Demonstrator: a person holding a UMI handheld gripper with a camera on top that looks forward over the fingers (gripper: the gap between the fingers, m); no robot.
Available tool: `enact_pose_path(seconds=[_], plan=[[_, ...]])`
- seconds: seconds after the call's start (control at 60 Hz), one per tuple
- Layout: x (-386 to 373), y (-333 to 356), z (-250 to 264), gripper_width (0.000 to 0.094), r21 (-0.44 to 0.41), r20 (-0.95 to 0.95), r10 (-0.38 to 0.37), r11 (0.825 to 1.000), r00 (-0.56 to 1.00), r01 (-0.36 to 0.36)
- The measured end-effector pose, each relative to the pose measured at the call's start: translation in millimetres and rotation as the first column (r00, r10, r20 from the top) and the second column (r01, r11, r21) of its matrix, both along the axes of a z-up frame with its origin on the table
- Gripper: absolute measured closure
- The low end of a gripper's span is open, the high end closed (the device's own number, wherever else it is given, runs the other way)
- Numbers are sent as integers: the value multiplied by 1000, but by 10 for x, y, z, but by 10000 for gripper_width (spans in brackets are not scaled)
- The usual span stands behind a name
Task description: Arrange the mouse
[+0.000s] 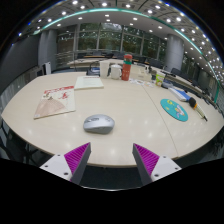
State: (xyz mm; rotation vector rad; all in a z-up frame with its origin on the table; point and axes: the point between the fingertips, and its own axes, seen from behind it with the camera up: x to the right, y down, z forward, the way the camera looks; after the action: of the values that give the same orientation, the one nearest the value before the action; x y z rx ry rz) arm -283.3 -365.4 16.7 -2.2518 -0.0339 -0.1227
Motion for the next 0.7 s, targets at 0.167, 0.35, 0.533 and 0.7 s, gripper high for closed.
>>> enact_pose_path(seconds=[0.167,0.35,0.533,0.7], plan=[[53,431,-253,80,-45,10,-34,998,999,34],[34,831,-276,87,-48,16,-27,998,1000,27],[-39,1261,-276,89,-43,23,-3,999,1000,4],[-101,1612,-269,92,-31,21,18,999,1000,-18]])
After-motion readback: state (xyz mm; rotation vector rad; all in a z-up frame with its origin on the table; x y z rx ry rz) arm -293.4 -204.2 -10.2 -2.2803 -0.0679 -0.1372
